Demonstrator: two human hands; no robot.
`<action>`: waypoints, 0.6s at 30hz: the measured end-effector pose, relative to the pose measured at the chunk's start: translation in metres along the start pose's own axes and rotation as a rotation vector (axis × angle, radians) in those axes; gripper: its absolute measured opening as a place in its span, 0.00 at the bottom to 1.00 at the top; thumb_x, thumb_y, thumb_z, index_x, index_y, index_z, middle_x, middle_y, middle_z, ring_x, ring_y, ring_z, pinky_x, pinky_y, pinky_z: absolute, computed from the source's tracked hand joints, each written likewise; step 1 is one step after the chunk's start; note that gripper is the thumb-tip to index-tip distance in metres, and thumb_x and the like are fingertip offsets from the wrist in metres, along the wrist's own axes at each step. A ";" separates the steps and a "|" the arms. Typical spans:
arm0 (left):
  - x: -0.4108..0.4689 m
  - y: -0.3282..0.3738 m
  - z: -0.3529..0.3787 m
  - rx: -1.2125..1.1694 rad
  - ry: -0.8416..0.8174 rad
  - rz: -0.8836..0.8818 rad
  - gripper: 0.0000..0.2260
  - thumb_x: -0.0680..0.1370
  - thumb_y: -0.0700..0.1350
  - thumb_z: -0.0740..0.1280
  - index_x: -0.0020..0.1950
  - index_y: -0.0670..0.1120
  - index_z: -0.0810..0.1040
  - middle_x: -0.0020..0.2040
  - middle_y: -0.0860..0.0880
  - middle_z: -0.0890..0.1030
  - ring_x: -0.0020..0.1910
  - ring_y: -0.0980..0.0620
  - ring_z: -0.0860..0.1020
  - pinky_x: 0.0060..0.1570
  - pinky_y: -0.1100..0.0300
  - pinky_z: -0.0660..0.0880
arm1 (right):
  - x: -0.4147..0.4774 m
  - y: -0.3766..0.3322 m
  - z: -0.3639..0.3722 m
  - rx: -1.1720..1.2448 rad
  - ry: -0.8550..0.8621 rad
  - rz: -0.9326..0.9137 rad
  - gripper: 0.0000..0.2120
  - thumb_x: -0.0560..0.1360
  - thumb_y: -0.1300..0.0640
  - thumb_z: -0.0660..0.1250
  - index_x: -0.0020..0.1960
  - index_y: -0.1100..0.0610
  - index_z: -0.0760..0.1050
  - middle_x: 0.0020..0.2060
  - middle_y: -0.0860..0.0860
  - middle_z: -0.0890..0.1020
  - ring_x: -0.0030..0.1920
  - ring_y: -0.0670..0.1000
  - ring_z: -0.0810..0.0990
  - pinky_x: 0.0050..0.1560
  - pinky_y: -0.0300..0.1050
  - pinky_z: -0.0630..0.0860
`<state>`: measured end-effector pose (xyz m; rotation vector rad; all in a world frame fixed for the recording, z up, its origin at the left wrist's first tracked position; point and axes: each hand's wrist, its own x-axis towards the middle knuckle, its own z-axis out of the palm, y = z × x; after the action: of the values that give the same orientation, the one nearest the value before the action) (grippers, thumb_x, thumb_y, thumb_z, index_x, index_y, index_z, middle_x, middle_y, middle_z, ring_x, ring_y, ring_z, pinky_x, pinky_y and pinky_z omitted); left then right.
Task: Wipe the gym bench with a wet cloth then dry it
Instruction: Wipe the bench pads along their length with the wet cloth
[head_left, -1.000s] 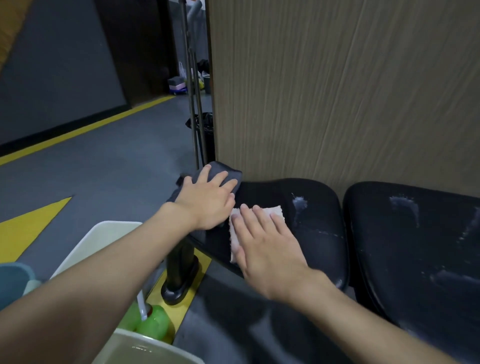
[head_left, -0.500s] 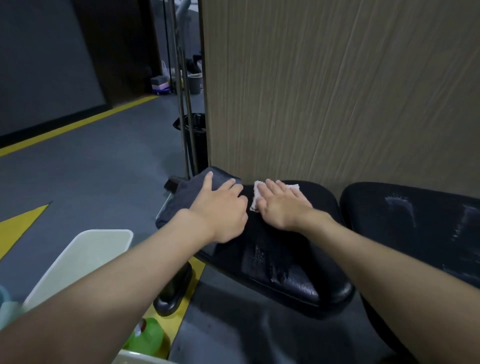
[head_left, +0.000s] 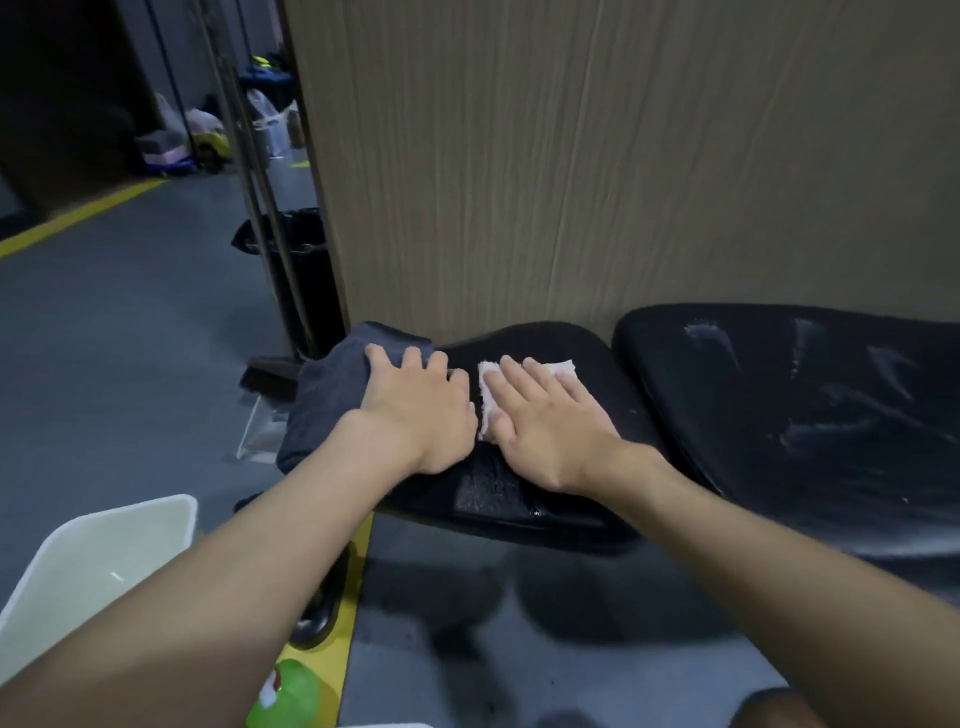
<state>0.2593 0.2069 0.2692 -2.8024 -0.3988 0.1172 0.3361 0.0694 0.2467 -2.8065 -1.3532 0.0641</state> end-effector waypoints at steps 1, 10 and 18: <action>0.000 -0.001 -0.001 -0.007 -0.004 -0.012 0.22 0.82 0.55 0.46 0.68 0.46 0.69 0.71 0.43 0.67 0.70 0.39 0.64 0.65 0.30 0.56 | -0.011 -0.003 0.004 -0.029 0.029 -0.024 0.34 0.77 0.44 0.33 0.81 0.52 0.47 0.81 0.50 0.51 0.80 0.53 0.48 0.78 0.53 0.46; -0.001 -0.005 0.001 -0.001 0.029 -0.024 0.25 0.81 0.59 0.45 0.73 0.48 0.64 0.71 0.42 0.67 0.69 0.37 0.65 0.64 0.32 0.59 | -0.053 0.002 0.023 -0.061 0.139 -0.138 0.30 0.82 0.45 0.41 0.80 0.54 0.58 0.78 0.53 0.63 0.78 0.56 0.60 0.76 0.55 0.57; 0.010 -0.004 -0.002 -0.002 -0.109 -0.007 0.27 0.82 0.60 0.45 0.77 0.49 0.57 0.77 0.48 0.60 0.72 0.36 0.60 0.64 0.28 0.56 | 0.067 0.041 -0.003 0.086 -0.069 0.009 0.27 0.84 0.47 0.42 0.82 0.50 0.45 0.81 0.49 0.47 0.80 0.51 0.43 0.78 0.52 0.41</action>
<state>0.2678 0.2127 0.2716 -2.8046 -0.4340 0.2691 0.4093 0.0962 0.2461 -2.7635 -1.3172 0.2164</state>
